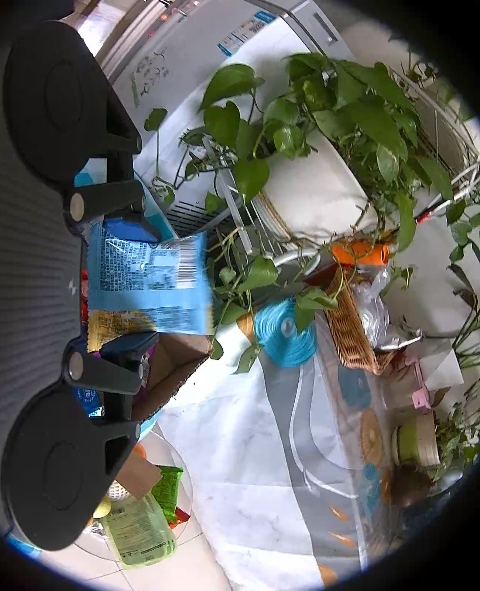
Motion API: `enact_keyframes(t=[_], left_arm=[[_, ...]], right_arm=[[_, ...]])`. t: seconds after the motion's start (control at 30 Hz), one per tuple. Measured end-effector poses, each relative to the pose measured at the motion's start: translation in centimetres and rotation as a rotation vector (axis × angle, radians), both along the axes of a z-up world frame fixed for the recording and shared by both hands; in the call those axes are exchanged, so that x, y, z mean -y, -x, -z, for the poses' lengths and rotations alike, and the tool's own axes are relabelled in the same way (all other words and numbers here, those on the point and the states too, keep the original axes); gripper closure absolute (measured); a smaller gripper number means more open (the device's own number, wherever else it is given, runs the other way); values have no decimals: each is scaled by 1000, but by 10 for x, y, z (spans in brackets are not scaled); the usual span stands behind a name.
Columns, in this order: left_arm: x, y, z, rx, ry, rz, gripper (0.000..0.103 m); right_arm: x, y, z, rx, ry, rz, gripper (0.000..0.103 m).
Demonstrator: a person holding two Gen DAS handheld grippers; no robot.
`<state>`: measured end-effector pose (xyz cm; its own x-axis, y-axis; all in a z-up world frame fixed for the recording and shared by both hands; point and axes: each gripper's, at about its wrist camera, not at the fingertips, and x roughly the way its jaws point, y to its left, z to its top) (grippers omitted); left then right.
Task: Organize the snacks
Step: 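Open left tool over box while right tool releases light blue bag inside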
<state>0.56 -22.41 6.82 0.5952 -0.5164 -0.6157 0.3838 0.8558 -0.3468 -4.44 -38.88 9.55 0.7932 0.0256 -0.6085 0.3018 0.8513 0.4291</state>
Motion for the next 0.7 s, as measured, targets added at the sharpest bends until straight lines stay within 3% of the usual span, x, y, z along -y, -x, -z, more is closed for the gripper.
enact_keyframes(t=[0.07,0.23,0.7], left_arm=[[-3,0,-3,14,7,-6,19],[-12,-1,-10,29,-13,-14,19],[-45,-3,-10,30,-106,-60,17]], right_arm=[[3,0,1,1,-25,19,32],[4,2,1,7,-43,46,31],[-12,-7,-1,-2,-13,-12,27]])
